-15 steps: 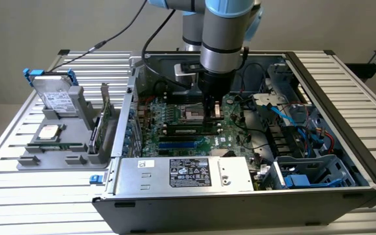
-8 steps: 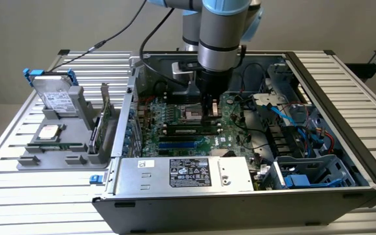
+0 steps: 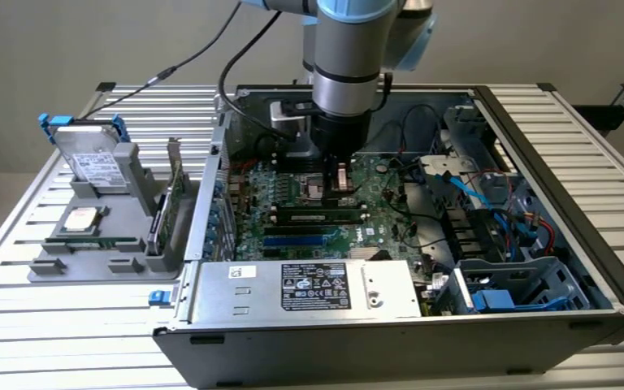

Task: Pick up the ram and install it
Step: 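Press down the ram until it locks into place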

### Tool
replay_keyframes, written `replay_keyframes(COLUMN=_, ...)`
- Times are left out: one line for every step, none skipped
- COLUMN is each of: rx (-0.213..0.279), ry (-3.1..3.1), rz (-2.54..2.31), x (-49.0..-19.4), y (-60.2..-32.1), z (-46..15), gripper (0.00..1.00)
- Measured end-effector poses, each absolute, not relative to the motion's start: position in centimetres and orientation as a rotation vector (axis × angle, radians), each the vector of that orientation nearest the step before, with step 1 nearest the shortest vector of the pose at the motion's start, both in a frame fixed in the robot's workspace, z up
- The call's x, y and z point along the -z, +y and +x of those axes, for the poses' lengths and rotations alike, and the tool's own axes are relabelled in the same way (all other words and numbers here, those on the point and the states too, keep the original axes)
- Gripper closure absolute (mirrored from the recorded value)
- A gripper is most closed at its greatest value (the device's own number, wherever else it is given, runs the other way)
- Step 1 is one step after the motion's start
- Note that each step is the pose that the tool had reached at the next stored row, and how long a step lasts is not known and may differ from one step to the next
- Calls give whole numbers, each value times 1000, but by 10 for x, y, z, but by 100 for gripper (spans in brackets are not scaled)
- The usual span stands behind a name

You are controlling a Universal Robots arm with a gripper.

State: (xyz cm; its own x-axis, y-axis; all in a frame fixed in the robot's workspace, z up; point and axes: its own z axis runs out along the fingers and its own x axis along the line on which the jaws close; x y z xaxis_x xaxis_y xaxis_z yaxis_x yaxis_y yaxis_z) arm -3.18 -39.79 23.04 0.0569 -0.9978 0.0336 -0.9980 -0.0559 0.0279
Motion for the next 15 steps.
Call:
replay_keyframes(rx=-8, ry=-2128, rz=2252, x=-231, y=-398, z=-35, gripper=90)
replay_keyframes(rx=-8, ry=-2128, rz=2252, x=-231, y=-398, z=-38, gripper=90)
replay_keyframes(rx=-8, ry=-2128, rz=2252, x=-232, y=-398, z=-41, gripper=90)
replay_keyframes(rx=-7, ry=-2128, rz=2252, x=-232, y=-398, z=-44, gripper=90)
replay_keyframes(rx=-7, ry=-2128, rz=2252, x=-233, y=-398, z=-48, gripper=90)
replay_keyframes(rx=-7, ry=-2128, rz=2252, x=-234, y=-398, z=-51, gripper=90)
replay_keyframes(rx=-7, ry=-2128, rz=2252, x=-235, y=-398, z=-54, gripper=90)
replay_keyframes(rx=-7, ry=-2128, rz=2252, x=-235, y=-398, z=-57, gripper=90)
replay_keyframes(rx=-7, ry=-2128, rz=2252, x=-235, y=-398, z=-59, gripper=90)
replay_keyframes(rx=-7, ry=-2128, rz=2252, x=-235, y=-399, z=-61, gripper=90)
replay_keyframes(rx=-7, ry=-2128, rz=2252, x=-235, y=-399, z=-62, gripper=90)
replay_keyframes(rx=-7, ry=-2128, rz=2252, x=-235, y=-400, z=-63, gripper=90)
replay_keyframes(rx=-7, ry=-2128, rz=2252, x=-235, y=-401, z=-63, gripper=90)
replay_keyframes(rx=-7, ry=-2128, rz=2252, x=-235, y=-403, z=-64, gripper=90)
replay_keyframes(rx=-7, ry=-2128, rz=2252, x=-235, y=-404, z=-65, gripper=90)
